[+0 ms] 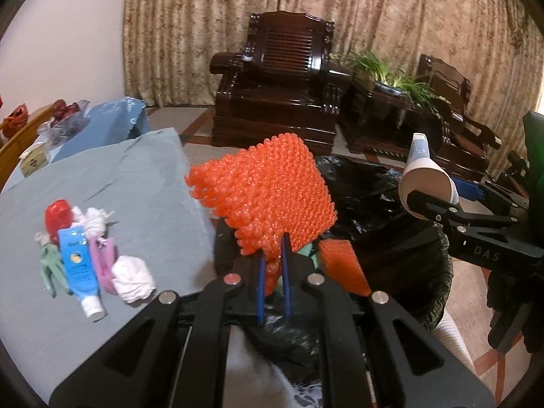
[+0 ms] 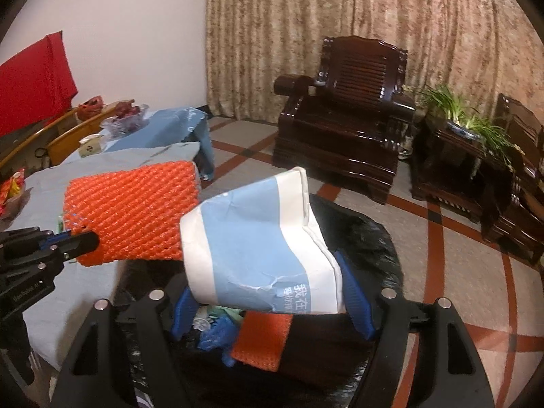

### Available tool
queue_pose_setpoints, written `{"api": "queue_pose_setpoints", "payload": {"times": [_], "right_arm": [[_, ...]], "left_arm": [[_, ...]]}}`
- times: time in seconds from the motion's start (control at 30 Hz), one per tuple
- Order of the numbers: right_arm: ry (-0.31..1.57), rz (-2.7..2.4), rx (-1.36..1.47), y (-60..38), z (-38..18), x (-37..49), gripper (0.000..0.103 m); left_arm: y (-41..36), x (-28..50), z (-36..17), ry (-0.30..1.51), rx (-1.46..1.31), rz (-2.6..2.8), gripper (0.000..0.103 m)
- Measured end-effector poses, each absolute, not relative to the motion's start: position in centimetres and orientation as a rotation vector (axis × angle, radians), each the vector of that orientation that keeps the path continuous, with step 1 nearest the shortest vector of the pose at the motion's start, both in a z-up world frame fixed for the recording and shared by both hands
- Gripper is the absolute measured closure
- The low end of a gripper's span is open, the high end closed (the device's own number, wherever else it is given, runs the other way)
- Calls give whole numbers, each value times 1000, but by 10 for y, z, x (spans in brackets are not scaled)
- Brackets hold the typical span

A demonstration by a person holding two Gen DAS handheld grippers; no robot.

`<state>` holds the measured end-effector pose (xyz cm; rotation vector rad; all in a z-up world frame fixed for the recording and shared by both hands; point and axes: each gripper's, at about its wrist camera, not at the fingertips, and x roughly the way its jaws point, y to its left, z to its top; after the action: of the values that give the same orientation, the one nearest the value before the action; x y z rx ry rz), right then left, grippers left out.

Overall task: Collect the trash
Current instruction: 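Carry the packet and orange net over the bin and open both grippers, then move both tools back over the table toward the tube and tissue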

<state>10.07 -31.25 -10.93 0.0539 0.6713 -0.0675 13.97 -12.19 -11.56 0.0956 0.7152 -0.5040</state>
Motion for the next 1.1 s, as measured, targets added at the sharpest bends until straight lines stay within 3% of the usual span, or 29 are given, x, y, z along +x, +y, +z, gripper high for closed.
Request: {"api": "queue_pose_setpoints", "payload": {"times": [0.6, 0.67, 0.73, 0.87, 1.07, 1.1], "right_arm": [[707, -126, 78, -342, -131, 102, 31], [712, -130, 75, -344, -133, 103, 28], [716, -138, 70, -345, -134, 104, 18], [707, -146, 68, -346, -133, 103, 10], [684, -135, 88, -342, -129, 101, 6], [682, -125, 94, -339, -127, 102, 6]], "left_arm": [[-163, 157, -136, 767, 99, -584, 94], [-165, 159, -137, 772, 96, -585, 86], [-164, 161, -137, 775, 78, -590, 62], [-156, 161, -137, 776, 61, -582, 51], [-125, 156, -129, 748, 30, -493, 17], [-118, 155, -128, 743, 26, -479, 16]]}}
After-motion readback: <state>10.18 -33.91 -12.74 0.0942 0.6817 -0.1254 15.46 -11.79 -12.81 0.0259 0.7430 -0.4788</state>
